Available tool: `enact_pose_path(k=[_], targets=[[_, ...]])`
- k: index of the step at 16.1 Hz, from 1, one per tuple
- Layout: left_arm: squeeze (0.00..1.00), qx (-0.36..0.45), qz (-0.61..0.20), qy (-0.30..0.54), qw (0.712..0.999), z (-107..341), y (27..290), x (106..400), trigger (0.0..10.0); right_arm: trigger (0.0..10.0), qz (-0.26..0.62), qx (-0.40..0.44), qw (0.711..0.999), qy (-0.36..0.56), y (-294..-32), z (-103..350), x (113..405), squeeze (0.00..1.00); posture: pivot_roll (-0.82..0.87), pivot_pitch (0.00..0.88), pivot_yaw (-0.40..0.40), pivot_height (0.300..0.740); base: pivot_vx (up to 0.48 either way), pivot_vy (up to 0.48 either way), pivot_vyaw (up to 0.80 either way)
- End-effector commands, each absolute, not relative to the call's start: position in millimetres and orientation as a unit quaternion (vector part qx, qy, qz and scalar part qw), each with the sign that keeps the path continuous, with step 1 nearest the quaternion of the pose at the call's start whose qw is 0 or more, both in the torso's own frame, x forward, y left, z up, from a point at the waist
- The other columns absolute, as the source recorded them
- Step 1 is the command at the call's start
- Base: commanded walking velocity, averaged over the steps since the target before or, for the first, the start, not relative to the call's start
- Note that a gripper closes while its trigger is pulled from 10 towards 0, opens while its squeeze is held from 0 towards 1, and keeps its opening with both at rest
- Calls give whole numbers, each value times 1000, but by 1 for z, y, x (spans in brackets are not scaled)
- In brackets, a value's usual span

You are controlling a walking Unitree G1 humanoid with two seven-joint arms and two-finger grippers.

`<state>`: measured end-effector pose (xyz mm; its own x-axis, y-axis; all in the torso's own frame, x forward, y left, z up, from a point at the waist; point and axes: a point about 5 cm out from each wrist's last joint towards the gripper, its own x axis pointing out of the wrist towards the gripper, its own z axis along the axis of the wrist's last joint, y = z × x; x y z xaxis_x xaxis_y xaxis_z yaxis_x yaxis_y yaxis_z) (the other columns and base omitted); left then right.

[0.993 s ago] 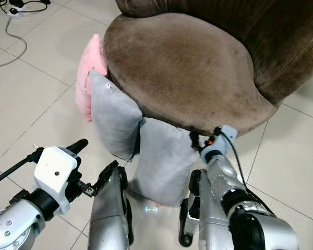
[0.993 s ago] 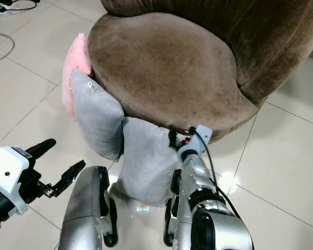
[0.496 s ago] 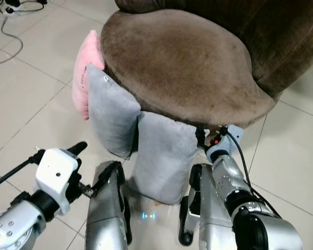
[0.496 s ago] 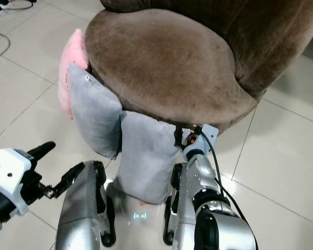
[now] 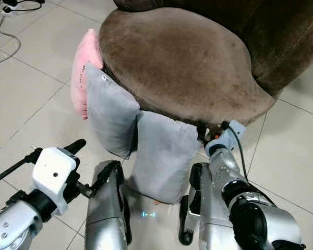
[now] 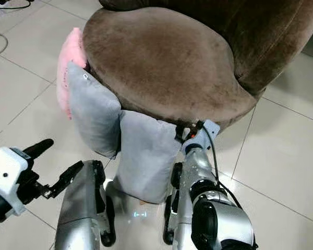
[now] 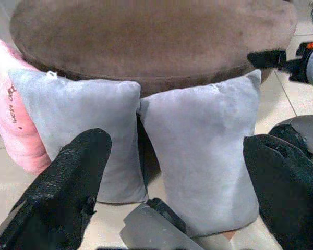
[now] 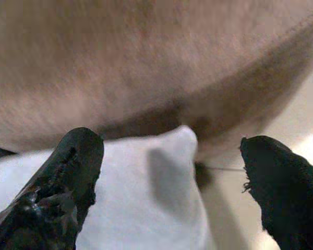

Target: Move the pillow to the sofa from floor

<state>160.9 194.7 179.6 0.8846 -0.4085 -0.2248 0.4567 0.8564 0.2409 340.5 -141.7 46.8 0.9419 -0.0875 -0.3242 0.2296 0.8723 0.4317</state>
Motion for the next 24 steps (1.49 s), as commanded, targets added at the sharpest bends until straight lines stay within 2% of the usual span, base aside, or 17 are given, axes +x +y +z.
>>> enact_pose_path(k=[1, 8, 12, 15, 16, 20, 23, 24], targets=[[0, 150, -227, 90, 958, 183, 196, 155, 10000, 10000, -93, 218, 954, 183, -139, 34, 332, 0, 330, 296, -10, 513, 0, 0, 0], [0, 161, -224, 99, 956, 197, 203, 142, 10000, 10000, -109, 195, 949, 222, -119, 23, 323, 0, 382, 307, 32, 513, 0, 0, 0], [0, 150, -221, 110, 957, 198, 204, 137, 10000, 10000, -86, 273, 930, 230, -99, 24, 323, 0, 375, 315, 39, 513, 0, 0, 0], [0, 147, -222, 110, 958, 198, 202, 137, 10000, 10000, -67, 269, 934, 224, -93, 26, 324, 0, 372, 312, 34, 513, 0, 0, 0], [0, 147, -222, 109, 958, 198, 202, 137, 10000, 10000, -69, 268, 934, 228, -94, 26, 324, 0, 372, 312, 34, 513, 0, 0, 0], [0, 144, -225, 108, 958, 198, 201, 138, 10000, 10000, -72, 291, 942, 148, -108, 45, 336, 0, 340, 308, 21, 488, 0, 0, 0], [0, 133, -239, 97, 957, 193, 191, 144, 10000, 10000, -46, 251, 965, 59, -128, 67, 346, 0, 308, 293, 5, 468, 0, 0, 0], [0, 126, -242, 95, 957, 191, 187, 145, 10000, 10000, -53, 203, 977, 30, -143, 74, 348, 0, 296, 288, -2, 458, 0, 0, 0]])
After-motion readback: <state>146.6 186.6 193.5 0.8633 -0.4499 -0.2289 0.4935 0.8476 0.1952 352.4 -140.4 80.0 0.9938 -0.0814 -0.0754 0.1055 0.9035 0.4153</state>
